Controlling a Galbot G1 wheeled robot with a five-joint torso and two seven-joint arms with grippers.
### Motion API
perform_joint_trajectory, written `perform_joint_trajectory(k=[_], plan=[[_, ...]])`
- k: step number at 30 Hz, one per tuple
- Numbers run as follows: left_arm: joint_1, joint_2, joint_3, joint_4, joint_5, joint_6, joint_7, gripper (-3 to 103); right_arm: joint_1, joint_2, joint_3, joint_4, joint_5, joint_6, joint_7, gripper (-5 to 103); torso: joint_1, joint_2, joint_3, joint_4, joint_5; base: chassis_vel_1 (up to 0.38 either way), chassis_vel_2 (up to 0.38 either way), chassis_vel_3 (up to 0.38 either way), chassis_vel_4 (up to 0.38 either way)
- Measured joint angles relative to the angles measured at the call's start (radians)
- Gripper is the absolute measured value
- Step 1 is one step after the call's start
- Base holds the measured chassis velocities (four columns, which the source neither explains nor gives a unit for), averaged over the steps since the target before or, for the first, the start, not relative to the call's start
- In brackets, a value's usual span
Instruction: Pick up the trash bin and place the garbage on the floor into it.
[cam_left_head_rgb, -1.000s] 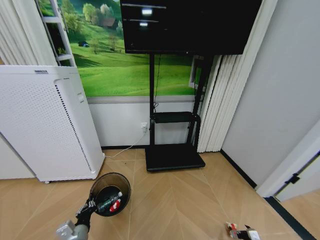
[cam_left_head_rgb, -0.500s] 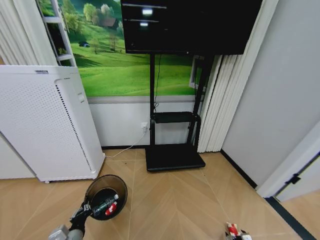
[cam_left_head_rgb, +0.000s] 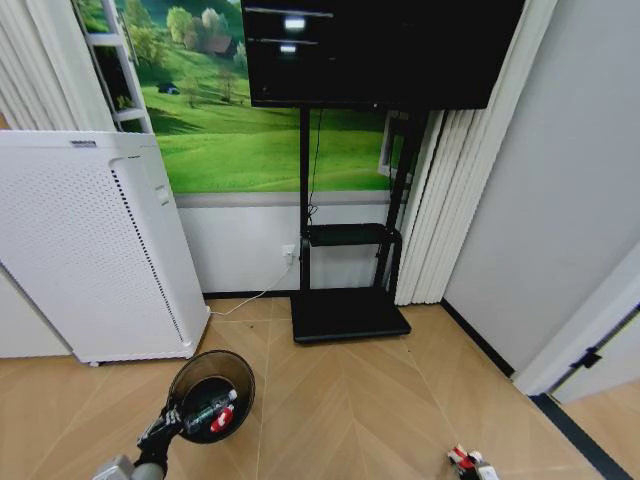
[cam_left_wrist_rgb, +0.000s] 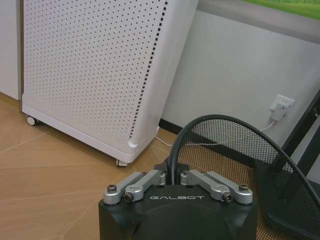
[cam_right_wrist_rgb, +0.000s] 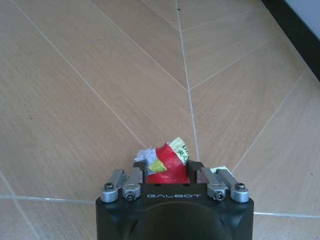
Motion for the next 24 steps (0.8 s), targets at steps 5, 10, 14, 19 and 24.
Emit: perform_joint_trajectory(k=[5,10,14,19,24], plan=[[0.003,0.000,0.000,-0.008,-0.005,0.000,0.001,7,-0.012,0.008,0.010,-0.001,-0.008,0.011,-0.006,30,0.000,0.000,0.000,-0.0001,-0.0001,0.000,0.000,0.000,0.000],[0.004,0.002,0.001,-0.009,-0.007,-0.001,0.001,7,-0.026,0.009,0.019,0.021,-0.009,0.014,-0.012,24,0.000,0.000,0.000,-0.0001,0.0000,0.000,0.000,0.000,0.000],[-0.001,0.003,0.006,-0.004,-0.001,-0.001,0.001,7,-0.038,-0.011,0.023,0.091,0.087,0.022,-0.018,24,0.000,0.000,0.000,-0.0003,0.0004,0.000,0.000,0.000,0.000],[-0.047,0.017,0.023,0.028,0.015,-0.002,0.000,7,-0.030,-0.059,0.033,0.236,0.248,0.045,-0.019,24,0.000,0.000,0.000,0.0001,0.0002,0.000,0.000,0.000,0.000],[-0.137,0.038,0.057,0.068,0.037,0.011,-0.018,7,-0.017,-0.124,0.053,0.429,0.352,0.093,-0.022,24,0.000,0.000,0.000,0.0000,-0.0001,0.000,0.000,0.000,0.000]])
